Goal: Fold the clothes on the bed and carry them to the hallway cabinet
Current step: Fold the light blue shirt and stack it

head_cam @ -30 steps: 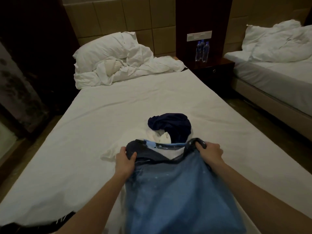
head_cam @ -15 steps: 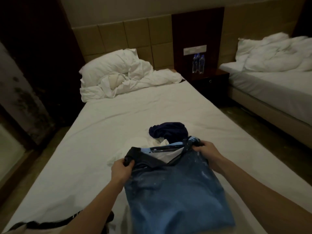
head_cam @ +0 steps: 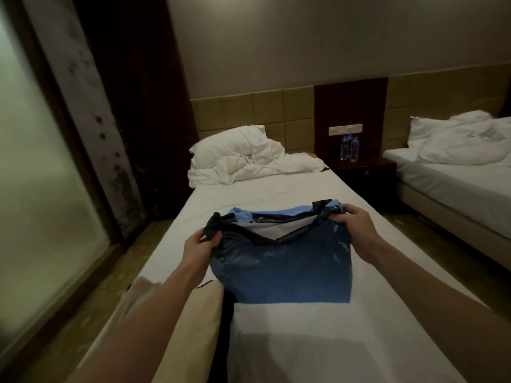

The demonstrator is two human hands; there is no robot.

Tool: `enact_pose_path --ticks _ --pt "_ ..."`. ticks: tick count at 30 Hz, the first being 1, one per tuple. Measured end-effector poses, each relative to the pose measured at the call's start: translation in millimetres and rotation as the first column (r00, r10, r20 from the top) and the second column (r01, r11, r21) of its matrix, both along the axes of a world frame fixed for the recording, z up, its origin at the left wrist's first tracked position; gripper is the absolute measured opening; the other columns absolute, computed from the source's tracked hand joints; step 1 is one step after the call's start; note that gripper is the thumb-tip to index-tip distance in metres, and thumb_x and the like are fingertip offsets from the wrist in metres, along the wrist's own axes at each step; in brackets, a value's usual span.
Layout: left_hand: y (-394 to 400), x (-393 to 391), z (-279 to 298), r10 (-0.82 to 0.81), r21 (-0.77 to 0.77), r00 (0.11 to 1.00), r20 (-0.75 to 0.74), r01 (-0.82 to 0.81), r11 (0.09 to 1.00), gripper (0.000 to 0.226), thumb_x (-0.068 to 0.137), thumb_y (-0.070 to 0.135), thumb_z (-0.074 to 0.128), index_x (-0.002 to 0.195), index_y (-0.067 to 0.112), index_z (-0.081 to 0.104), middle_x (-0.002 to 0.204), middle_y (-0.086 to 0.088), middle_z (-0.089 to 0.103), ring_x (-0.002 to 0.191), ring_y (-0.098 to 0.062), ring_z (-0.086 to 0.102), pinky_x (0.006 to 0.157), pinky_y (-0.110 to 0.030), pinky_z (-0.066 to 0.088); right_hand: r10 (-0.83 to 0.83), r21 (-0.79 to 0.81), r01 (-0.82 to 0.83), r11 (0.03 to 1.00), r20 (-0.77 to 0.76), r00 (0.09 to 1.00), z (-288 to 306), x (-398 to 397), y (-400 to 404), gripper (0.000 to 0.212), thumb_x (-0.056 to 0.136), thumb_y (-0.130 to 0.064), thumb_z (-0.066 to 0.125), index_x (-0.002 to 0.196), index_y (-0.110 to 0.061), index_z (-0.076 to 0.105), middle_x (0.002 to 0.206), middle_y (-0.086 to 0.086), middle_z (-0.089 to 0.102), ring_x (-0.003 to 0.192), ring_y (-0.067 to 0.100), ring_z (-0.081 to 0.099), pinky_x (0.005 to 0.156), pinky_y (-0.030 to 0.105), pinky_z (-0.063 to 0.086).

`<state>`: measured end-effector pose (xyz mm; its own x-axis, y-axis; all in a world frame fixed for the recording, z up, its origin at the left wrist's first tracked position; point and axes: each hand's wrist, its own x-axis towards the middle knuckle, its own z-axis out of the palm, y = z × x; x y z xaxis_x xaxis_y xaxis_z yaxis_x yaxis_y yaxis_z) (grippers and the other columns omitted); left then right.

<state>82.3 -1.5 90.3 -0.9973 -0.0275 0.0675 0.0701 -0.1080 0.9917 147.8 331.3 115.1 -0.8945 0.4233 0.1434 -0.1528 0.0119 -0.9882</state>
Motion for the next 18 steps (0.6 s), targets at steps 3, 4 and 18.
enact_pose_path --ticks 3,4,18 --pt "-23 31 21 0.017 0.067 1.0 -0.012 -0.016 0.998 0.022 0.087 0.0 0.069 0.109 0.005 0.07 0.098 -0.014 0.075 0.091 -0.03 0.071 0.082 -0.038 0.055 0.005 -0.003 -0.005 1.0 -0.045 0.999 18 17 -20 0.017 0.082 0.002 0.066 0.085 -0.014 0.071 0.084 0.013 0.07 0.078 0.027 0.064 0.073 0.037 0.052" --pt "-31 42 28 0.02 0.086 1.0 -0.019 -0.018 0.996 0.022 0.087 0.0 0.069 0.107 0.006 0.07 0.096 -0.012 0.075 0.09 -0.027 0.072 0.08 -0.037 0.056 0.011 -0.01 -0.011 1.0 -0.059 0.998 24 23 -26 0.017 0.081 0.001 0.066 0.085 -0.015 0.071 0.086 0.014 0.07 0.081 0.029 0.065 0.076 0.04 0.052" --pt "-158 129 97 0.141 0.071 0.982 -0.124 -0.133 0.989 0.027 0.087 0.018 0.074 0.107 0.001 0.071 0.105 -0.018 0.073 0.097 -0.033 0.071 0.084 -0.04 0.058 0.31 -0.203 -0.34 0.918 -0.167 0.936 56 67 -139 0.024 0.084 0.003 0.057 0.102 -0.007 0.068 0.091 0.016 0.069 0.083 0.028 0.064 0.073 0.034 0.054"
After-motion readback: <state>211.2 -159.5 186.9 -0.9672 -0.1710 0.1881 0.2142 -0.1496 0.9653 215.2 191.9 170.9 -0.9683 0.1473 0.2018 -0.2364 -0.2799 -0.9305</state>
